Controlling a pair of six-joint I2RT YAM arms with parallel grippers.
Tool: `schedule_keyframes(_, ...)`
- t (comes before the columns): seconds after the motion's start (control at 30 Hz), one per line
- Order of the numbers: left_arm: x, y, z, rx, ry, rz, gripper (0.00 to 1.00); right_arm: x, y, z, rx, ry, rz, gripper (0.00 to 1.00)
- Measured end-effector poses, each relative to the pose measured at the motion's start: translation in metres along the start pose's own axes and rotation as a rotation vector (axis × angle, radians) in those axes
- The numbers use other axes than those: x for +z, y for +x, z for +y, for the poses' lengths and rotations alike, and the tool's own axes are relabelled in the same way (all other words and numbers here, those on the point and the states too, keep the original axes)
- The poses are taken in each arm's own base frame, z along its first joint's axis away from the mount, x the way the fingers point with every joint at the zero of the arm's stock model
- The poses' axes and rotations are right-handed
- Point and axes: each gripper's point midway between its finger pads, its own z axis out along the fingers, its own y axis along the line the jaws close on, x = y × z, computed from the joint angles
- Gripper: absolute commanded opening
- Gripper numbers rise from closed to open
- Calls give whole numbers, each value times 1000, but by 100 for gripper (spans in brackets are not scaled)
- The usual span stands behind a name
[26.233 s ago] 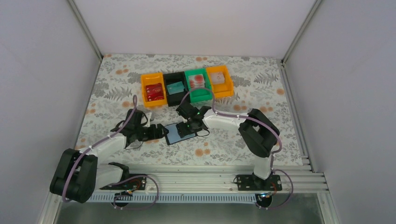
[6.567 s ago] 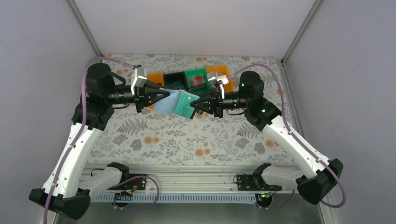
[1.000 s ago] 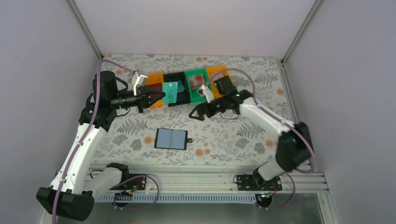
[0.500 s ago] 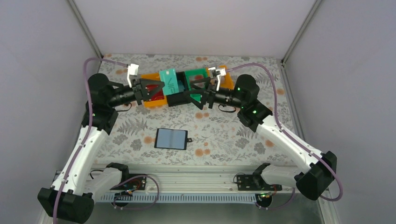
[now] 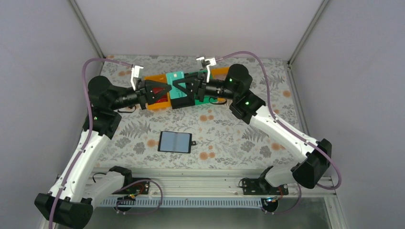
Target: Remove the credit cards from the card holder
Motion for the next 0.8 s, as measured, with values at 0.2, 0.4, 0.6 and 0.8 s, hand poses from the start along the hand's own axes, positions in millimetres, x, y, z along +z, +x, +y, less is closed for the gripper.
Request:
schedule_keyframes(0.2,0,9,1,29,-14,36,50,-3,16,2,-41,-2,76,4)
schedule_keyframes(0.4,-1,26,17,170,-87,152,59,-17,30,6,-190,92,281,4)
schedule_keyframes(0.6,-4,52,13,422,18,360,43,-25,101,6,-190,137,603,4)
schedule_keyframes(0.8,-12,81,-5,472,173,433,35,-22,154,6,-178,155,836,4)
